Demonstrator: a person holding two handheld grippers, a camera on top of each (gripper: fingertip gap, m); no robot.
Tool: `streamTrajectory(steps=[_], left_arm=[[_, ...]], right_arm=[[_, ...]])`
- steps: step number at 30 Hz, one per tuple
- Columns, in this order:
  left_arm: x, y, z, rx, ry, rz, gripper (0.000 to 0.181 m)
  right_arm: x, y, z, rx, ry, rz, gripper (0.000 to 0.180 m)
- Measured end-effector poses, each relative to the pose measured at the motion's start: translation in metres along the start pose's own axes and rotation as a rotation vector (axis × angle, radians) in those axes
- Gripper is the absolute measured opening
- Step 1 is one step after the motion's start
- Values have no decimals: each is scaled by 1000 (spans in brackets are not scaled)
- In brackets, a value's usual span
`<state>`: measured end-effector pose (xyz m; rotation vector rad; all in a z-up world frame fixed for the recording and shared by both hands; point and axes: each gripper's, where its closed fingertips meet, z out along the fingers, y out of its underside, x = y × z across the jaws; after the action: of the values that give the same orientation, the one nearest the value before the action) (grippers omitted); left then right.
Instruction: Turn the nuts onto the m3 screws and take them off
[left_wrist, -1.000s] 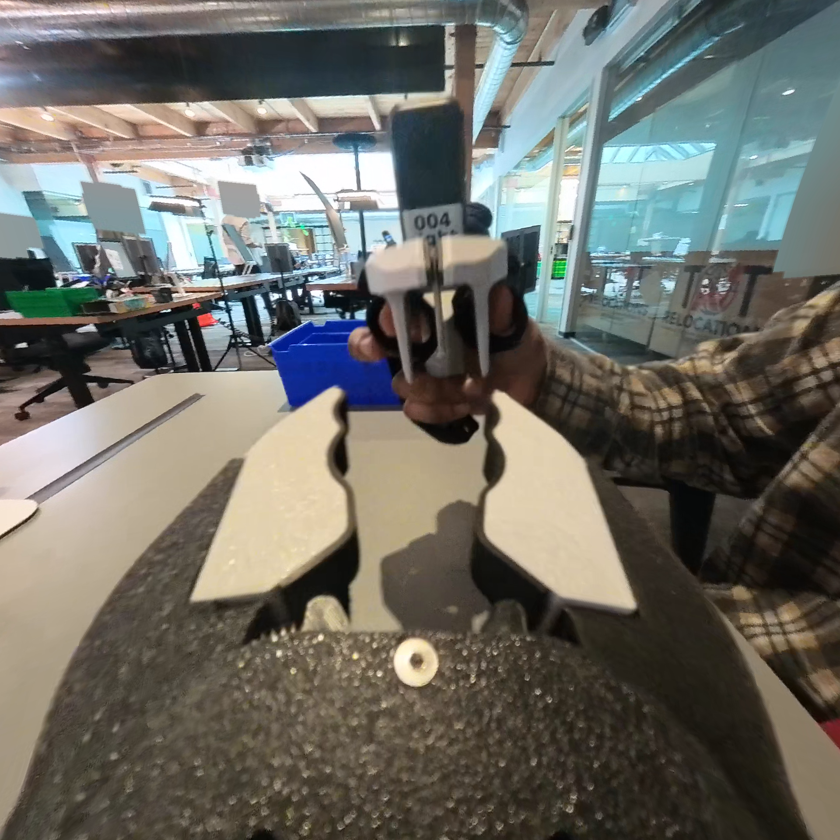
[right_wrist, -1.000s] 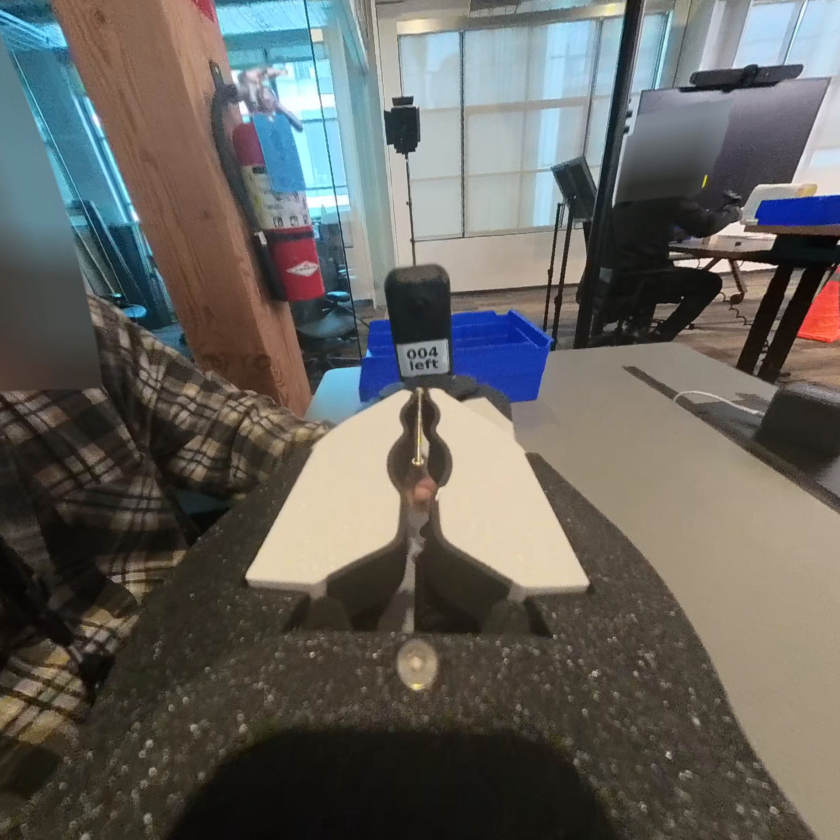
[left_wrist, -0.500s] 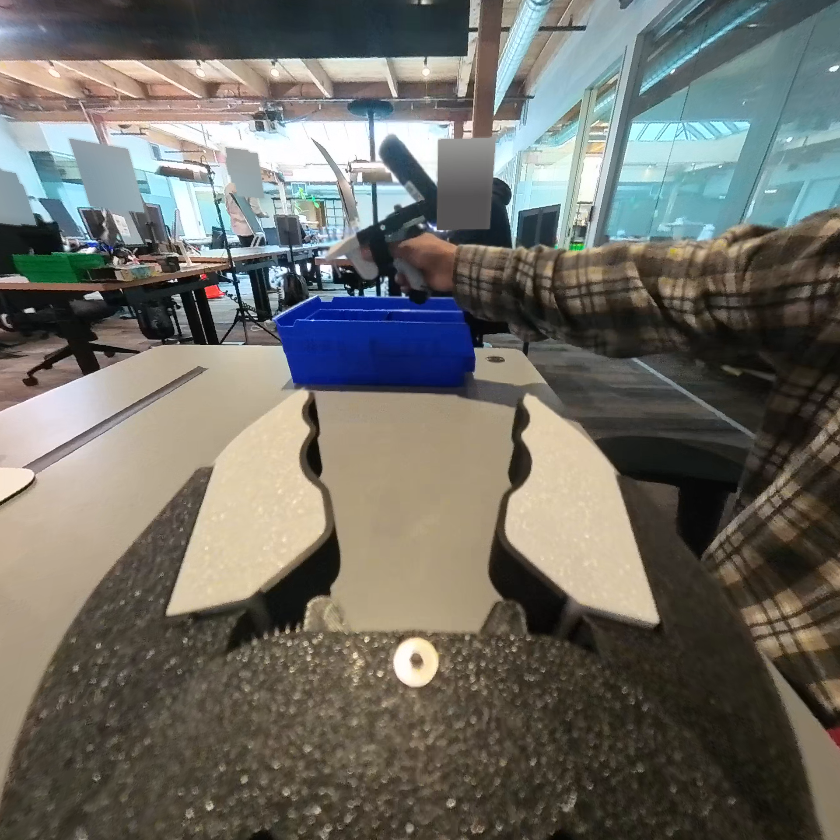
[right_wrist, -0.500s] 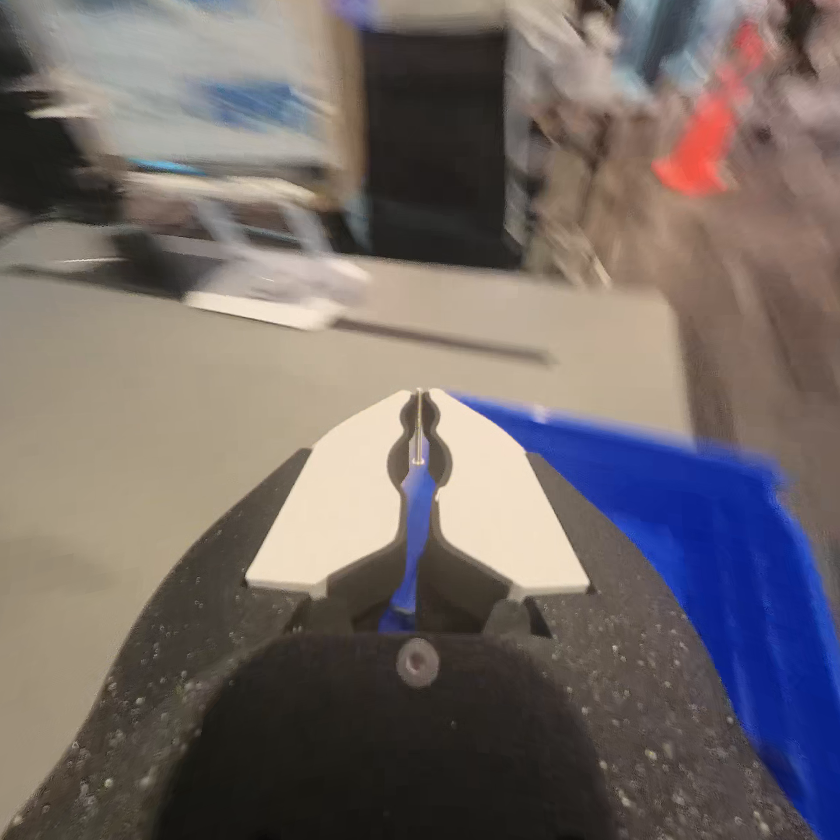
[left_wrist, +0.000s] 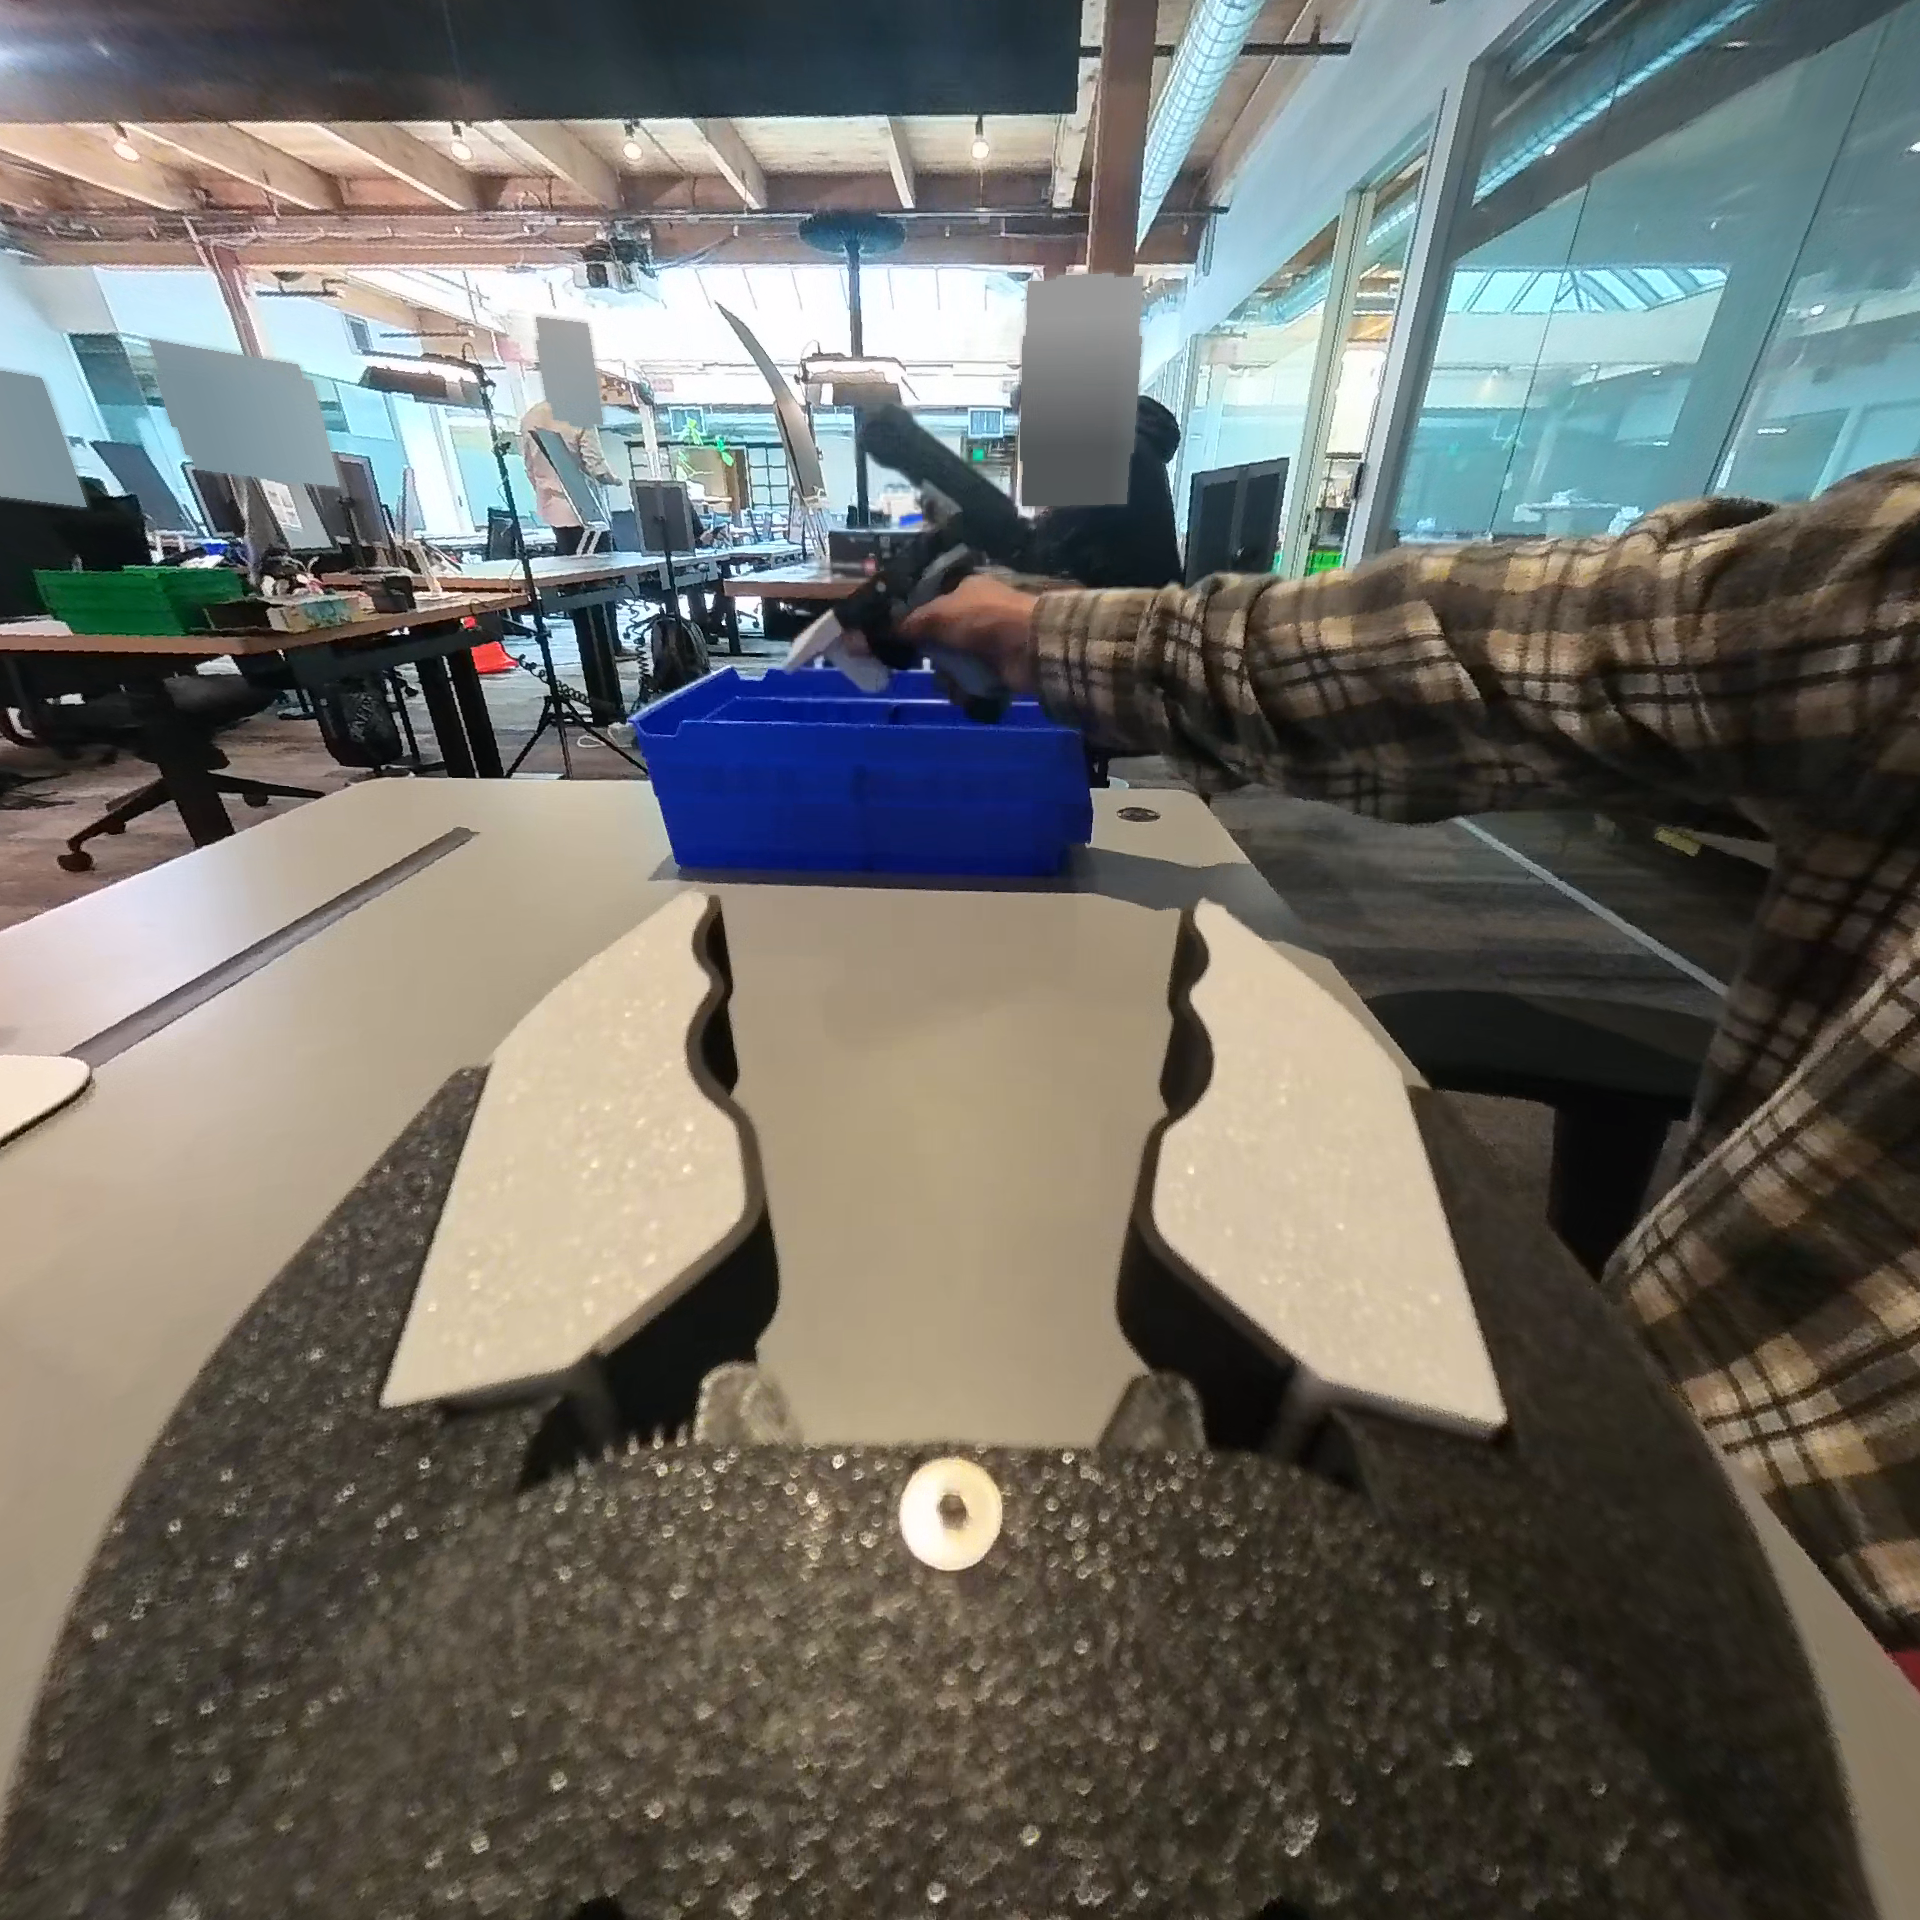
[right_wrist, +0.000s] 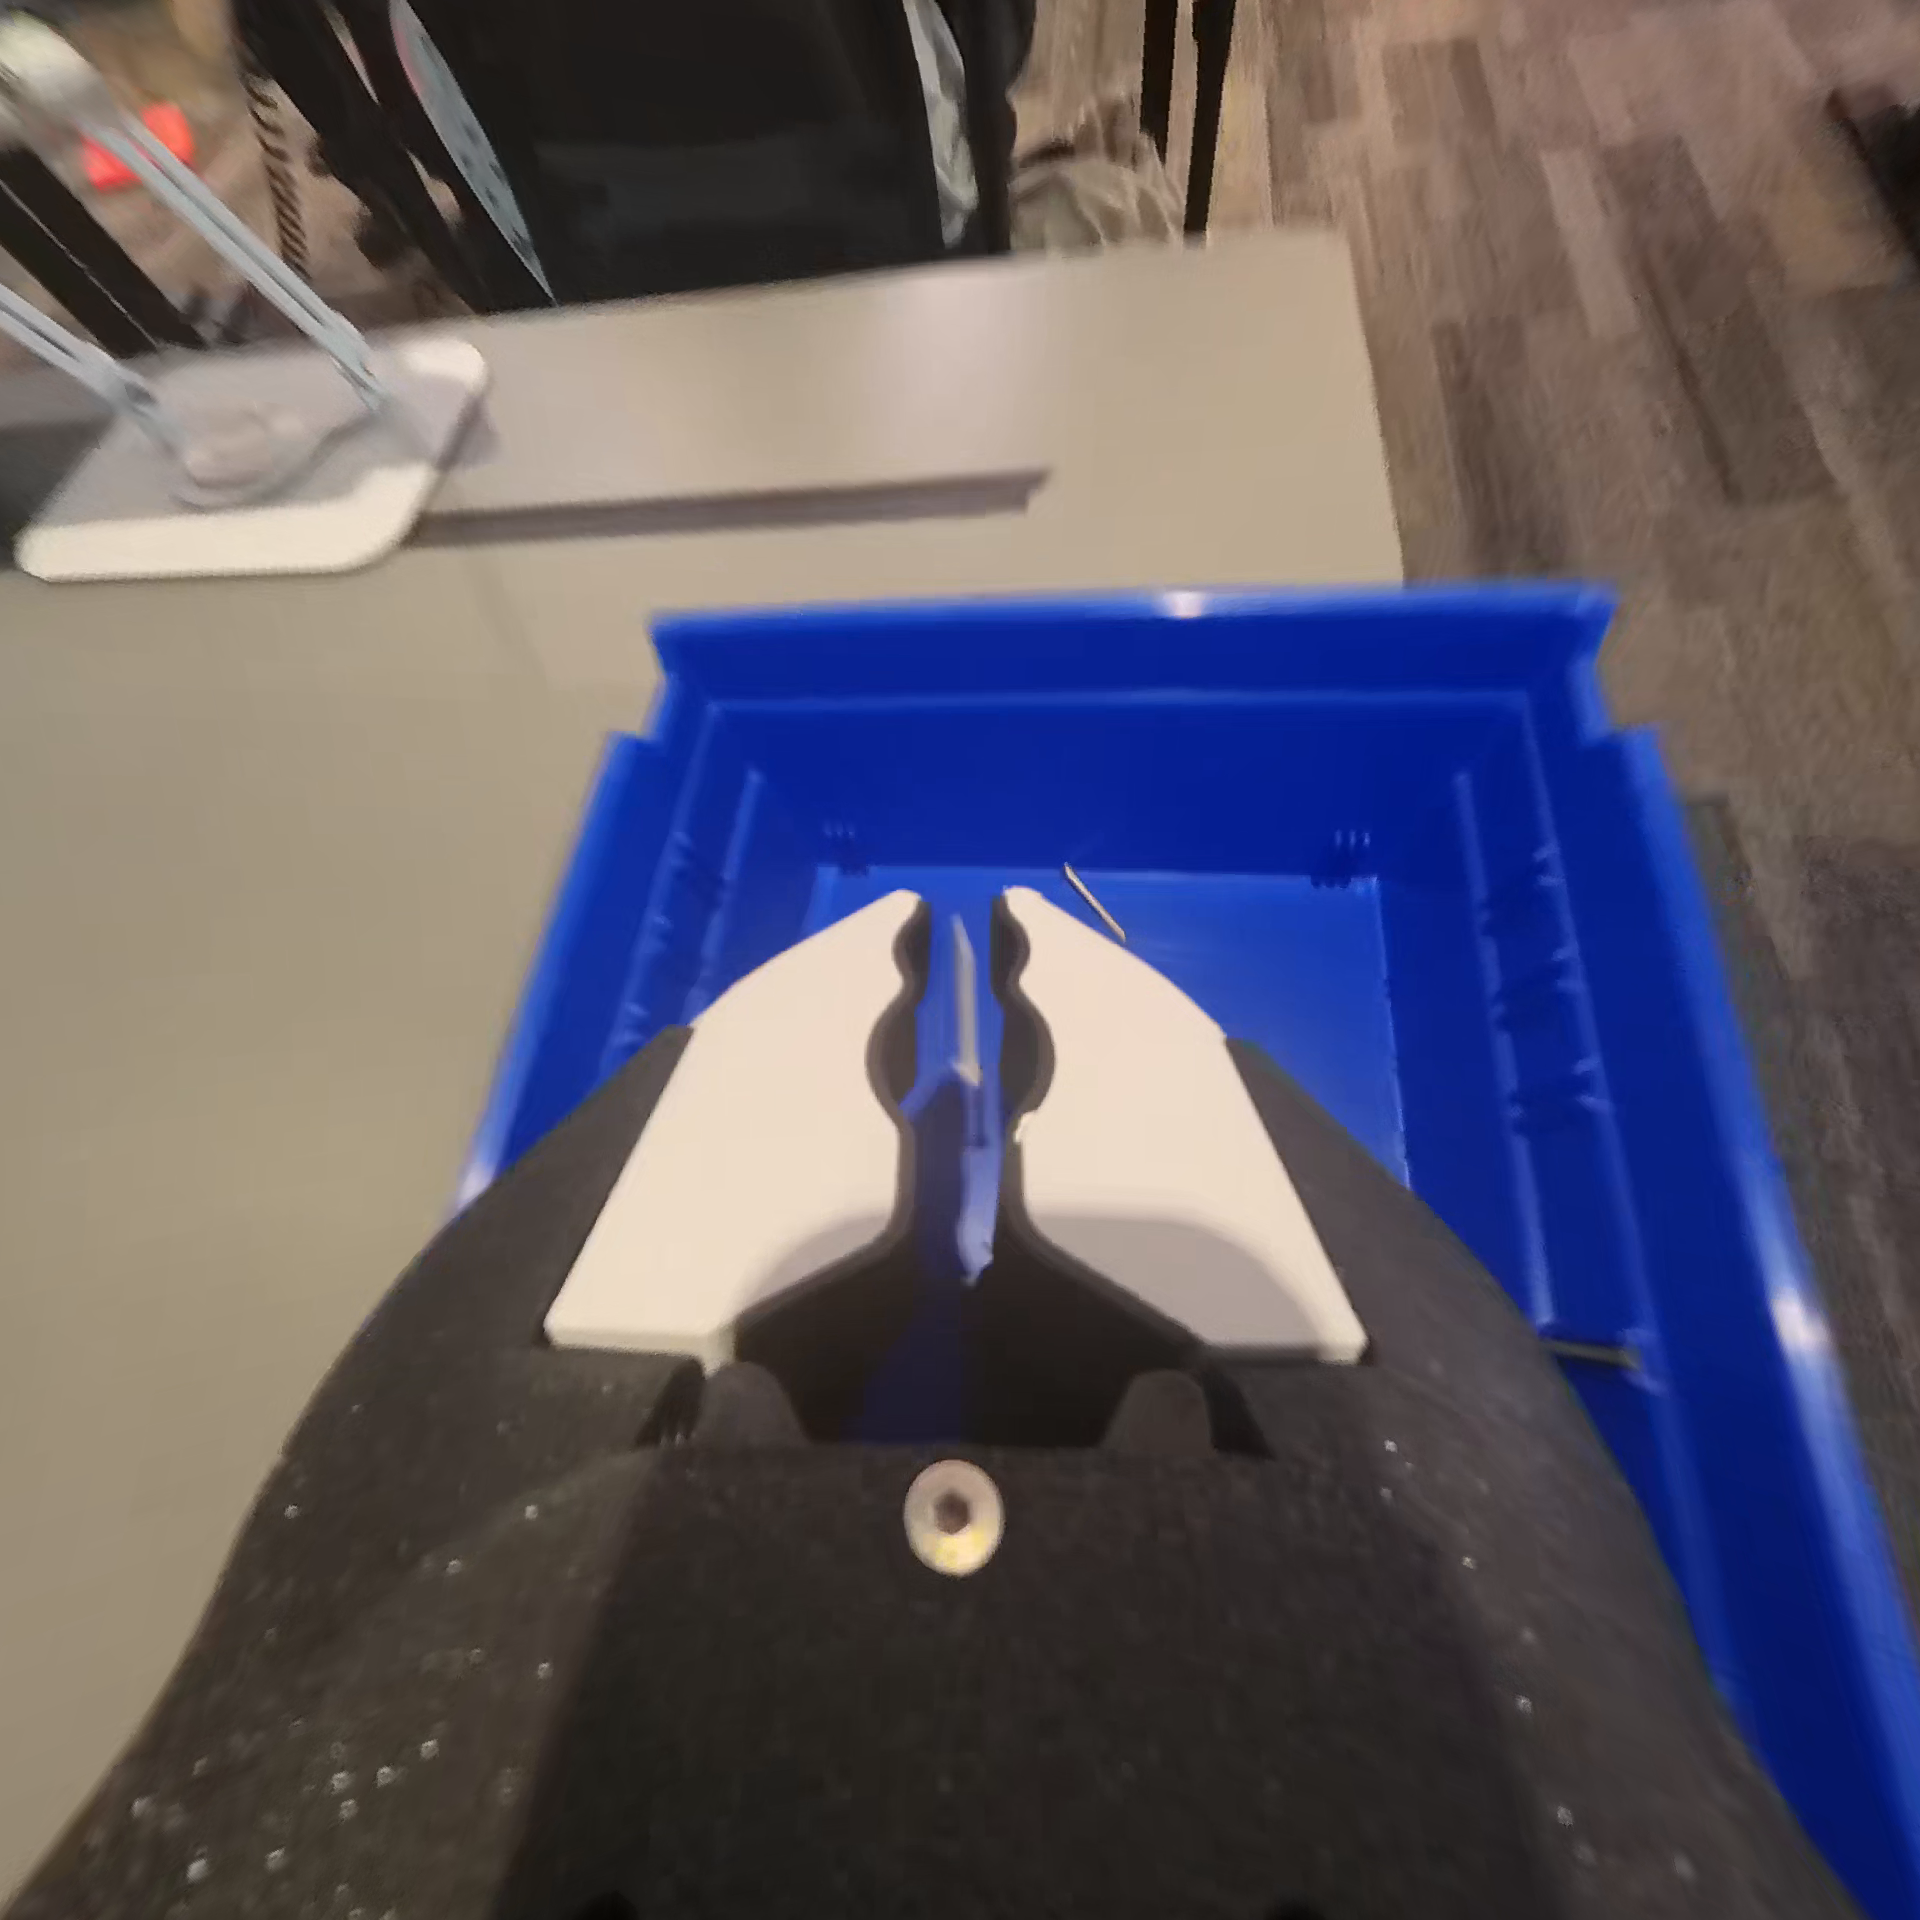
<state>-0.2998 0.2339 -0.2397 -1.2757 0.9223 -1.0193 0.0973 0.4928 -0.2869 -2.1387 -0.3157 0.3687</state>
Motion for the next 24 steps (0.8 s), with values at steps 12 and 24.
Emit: streamTrajectory(steps=[12,24], left_arm=[[2,-5,0,16,1,11,79],[-2,1,1,3,-15,9,80]], right_arm=[[-132,-100,-70,299,-211,-229,31],[-327,-5,-34,407,-617,-338,73]])
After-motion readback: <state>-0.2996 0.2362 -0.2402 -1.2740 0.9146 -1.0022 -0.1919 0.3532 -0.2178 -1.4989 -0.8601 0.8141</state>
